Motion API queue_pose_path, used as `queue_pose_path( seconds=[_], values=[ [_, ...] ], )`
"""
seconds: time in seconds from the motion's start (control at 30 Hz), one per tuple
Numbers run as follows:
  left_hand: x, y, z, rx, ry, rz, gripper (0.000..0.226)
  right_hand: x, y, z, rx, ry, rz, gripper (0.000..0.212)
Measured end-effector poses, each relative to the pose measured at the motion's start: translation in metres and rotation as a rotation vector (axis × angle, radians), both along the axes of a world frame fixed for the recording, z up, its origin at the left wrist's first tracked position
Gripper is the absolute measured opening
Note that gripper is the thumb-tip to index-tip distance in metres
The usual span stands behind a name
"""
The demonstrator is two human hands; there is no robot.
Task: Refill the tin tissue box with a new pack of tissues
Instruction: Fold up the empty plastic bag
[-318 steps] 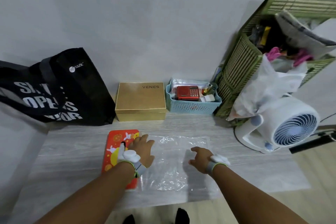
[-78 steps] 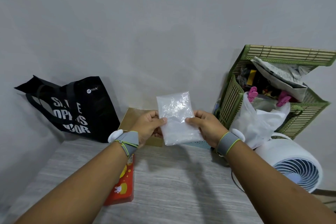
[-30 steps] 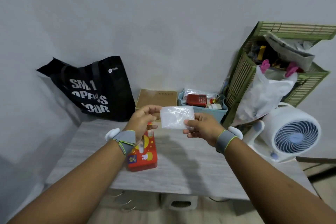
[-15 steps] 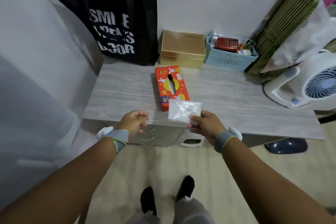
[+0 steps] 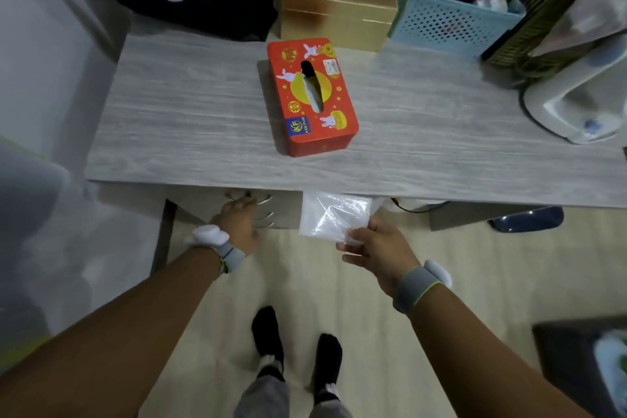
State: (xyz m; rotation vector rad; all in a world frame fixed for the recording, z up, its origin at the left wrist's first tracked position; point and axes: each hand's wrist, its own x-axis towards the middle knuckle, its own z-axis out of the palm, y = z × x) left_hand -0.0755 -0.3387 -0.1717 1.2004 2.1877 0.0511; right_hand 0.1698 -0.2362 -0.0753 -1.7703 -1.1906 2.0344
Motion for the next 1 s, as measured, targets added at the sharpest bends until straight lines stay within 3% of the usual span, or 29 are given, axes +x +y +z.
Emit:
queue_pose_path(
  seconds=[0.1, 0.23, 0.4, 0.47, 0.57, 0.63, 0.73, 0.83, 1.0],
  values=[
    [0.001, 0.012, -0.023, -0.106, 0.050, -0.092, 0.077, 0.015, -0.001, -0.011, 0.004, -0.044, 0.008, 0.023],
    [0.003, 0.007, -0.035, -0.065, 0.115, -0.066, 0.077, 0.028, -0.001, -0.018, 0.019, -0.076, 0.033, 0.023],
    [0.019, -0.016, -0.002, -0.191, 0.024, -0.153, 0.063, 0.025, -0.004, -0.002, 0.057, -0.090, 0.096, 0.020],
    [0.026, -0.027, 0.015, -0.059, -0.042, -0.183, 0.041, 0.019, -0.006, 0.002, 0.082, -0.117, 0.117, 0.015],
    [0.030, -0.042, 0.050, 0.322, -0.102, -0.160, 0.019, 0.008, -0.006, 0.007, 0.193, -0.186, 0.196, 0.009],
    [0.030, -0.049, 0.073, 0.419, -0.130, -0.152, 0.017, 0.003, -0.006, 0.012, 0.294, -0.231, 0.249, 0.020],
    [0.028, -0.064, 0.081, 0.235, -0.055, -0.191, 0.051, -0.010, -0.017, 0.008, 0.394, -0.293, 0.352, 0.060],
    [0.024, -0.087, 0.065, 0.044, 0.041, -0.270, 0.053, -0.024, -0.033, -0.006, 0.543, -0.318, 0.525, 0.083],
    [0.013, -0.124, 0.037, 0.134, -0.100, -0.268, 0.030, -0.044, -0.037, -0.028, 0.888, -0.571, 1.219, 0.081]
  ],
)
